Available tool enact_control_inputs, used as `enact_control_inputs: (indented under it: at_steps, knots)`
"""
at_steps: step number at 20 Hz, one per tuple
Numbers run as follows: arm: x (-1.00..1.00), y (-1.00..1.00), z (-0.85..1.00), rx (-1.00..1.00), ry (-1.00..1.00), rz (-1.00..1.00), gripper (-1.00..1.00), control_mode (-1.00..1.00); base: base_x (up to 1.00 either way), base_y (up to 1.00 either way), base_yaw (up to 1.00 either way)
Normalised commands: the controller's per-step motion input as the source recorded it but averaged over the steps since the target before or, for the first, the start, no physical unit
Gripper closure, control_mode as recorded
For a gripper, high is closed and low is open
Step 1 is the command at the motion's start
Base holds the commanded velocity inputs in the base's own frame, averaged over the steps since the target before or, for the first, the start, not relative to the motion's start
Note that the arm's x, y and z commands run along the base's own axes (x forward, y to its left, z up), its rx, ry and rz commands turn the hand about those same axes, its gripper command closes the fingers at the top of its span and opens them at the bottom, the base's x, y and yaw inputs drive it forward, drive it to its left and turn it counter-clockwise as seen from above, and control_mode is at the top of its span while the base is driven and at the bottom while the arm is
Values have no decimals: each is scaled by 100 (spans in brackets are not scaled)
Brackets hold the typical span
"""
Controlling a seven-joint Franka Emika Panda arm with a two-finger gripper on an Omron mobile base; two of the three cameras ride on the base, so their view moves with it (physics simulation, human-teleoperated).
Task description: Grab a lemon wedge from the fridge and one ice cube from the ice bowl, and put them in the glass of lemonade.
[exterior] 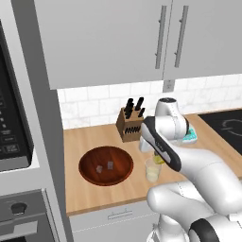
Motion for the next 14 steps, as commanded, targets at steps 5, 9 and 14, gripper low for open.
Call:
enact_control_inputs:
  at_steps: [5, 9, 14]
  knots:
    - [0, 0, -11, 0, 1, 0, 100, -100, 0, 0, 0]
    - [11, 0, -1, 0, 6, 0, 100, -100, 0, 0, 0]
    - [4, 0, 0, 0, 1, 0, 100, -100, 0, 0, 0]
